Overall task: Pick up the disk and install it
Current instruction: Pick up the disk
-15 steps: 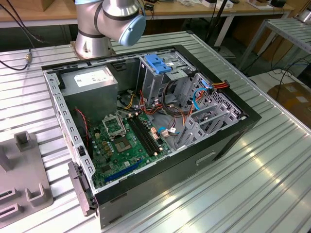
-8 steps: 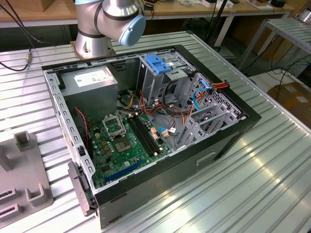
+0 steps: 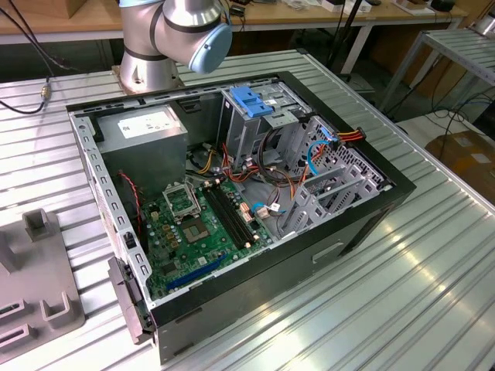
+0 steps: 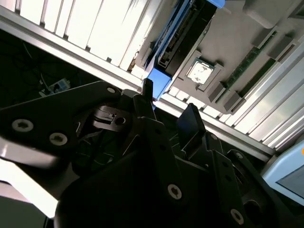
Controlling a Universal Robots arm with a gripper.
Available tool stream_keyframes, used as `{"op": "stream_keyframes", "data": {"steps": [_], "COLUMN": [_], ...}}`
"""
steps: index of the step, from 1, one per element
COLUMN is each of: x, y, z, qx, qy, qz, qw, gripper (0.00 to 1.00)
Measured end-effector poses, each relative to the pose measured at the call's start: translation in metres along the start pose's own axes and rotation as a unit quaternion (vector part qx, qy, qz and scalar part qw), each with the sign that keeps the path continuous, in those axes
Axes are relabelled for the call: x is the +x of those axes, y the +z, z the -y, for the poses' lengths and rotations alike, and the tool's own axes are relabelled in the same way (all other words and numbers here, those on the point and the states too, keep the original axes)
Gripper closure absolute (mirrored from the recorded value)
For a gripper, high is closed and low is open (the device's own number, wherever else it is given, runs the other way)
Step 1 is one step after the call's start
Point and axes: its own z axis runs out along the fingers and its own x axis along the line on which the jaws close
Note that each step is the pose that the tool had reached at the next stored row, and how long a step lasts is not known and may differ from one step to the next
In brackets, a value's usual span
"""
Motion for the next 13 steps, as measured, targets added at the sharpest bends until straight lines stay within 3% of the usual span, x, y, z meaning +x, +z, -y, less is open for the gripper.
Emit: {"op": "stream_keyframes", "data": {"steps": [5, 13], "x": [-0.0024, -0.0024], "y": [0.0059, 0.0176], "z": [0.0001, 0.0002], "qx": [0.0003, 0.0012], "qy": [0.0, 0.0], "qz": [-0.0036, -0.0057], "qw": [0.99999, 0.99998], "gripper": [0.52, 0.51]}}
